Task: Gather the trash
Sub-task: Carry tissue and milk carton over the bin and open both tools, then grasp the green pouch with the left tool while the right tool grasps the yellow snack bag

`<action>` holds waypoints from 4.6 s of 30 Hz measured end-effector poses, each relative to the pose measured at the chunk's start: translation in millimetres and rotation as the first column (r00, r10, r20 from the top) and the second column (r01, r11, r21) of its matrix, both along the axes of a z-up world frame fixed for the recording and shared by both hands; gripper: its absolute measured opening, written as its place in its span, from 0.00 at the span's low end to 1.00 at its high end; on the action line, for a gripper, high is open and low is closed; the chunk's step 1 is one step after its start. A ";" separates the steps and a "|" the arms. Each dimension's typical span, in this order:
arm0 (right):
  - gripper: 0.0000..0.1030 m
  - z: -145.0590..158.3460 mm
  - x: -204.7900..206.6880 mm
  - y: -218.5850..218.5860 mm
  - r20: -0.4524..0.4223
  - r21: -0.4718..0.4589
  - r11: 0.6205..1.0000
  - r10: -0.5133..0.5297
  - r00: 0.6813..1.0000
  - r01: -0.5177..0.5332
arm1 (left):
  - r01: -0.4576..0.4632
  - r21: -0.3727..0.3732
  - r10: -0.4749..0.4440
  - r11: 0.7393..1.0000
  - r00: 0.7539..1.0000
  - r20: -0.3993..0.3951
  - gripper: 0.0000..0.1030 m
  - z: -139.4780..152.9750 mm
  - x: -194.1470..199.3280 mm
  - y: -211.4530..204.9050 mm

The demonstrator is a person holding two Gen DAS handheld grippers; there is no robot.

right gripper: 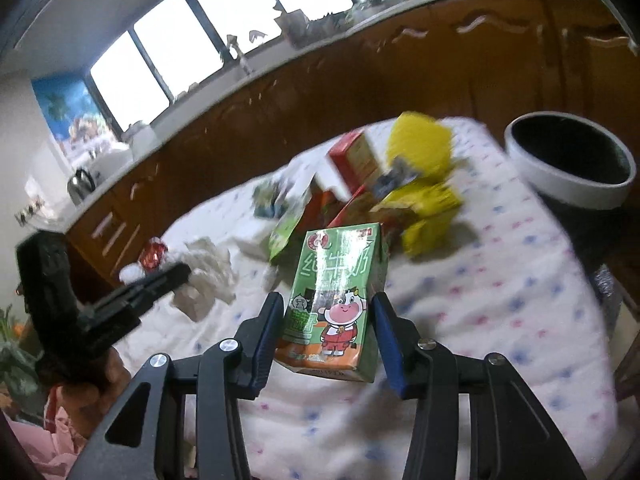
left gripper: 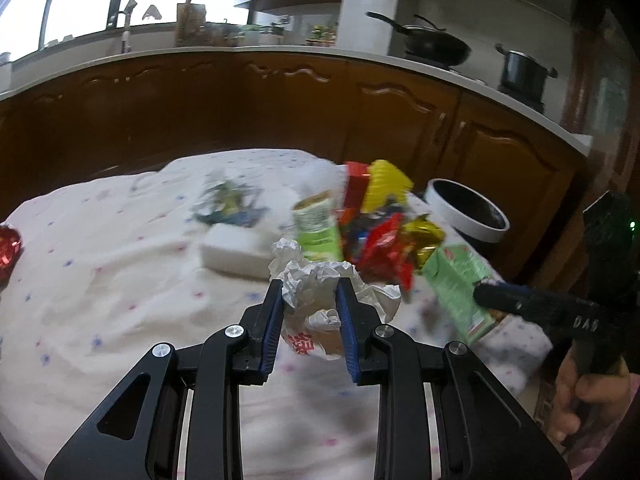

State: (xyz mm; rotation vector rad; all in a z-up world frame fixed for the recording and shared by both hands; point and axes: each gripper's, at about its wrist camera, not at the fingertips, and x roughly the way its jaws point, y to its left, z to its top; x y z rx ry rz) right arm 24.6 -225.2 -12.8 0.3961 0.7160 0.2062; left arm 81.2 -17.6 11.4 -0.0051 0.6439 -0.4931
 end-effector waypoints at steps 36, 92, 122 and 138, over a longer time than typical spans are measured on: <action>0.45 27.9 66.0 -230.2 0.035 -0.092 0.939 -0.328 0.944 0.330 | 0.277 0.009 -0.276 0.961 0.959 -0.069 0.24 33.9 124.2 -290.5; 0.86 25.4 31.9 -125.1 0.148 -0.011 0.974 -0.224 0.963 0.228 | 0.008 -0.026 -0.008 1.000 1.000 -0.001 0.73 18.5 70.5 -125.6; 0.84 -40.1 103.4 -55.3 -0.030 -0.065 0.997 -0.049 0.998 0.047 | -0.028 0.131 0.040 0.991 0.995 -0.092 0.47 -35.5 100.3 -79.9; 0.34 -46.1 99.2 -51.4 -0.045 -0.080 0.996 -0.041 0.998 0.037 | 0.020 0.128 -0.007 0.992 0.995 -0.102 0.02 -38.0 94.3 -81.3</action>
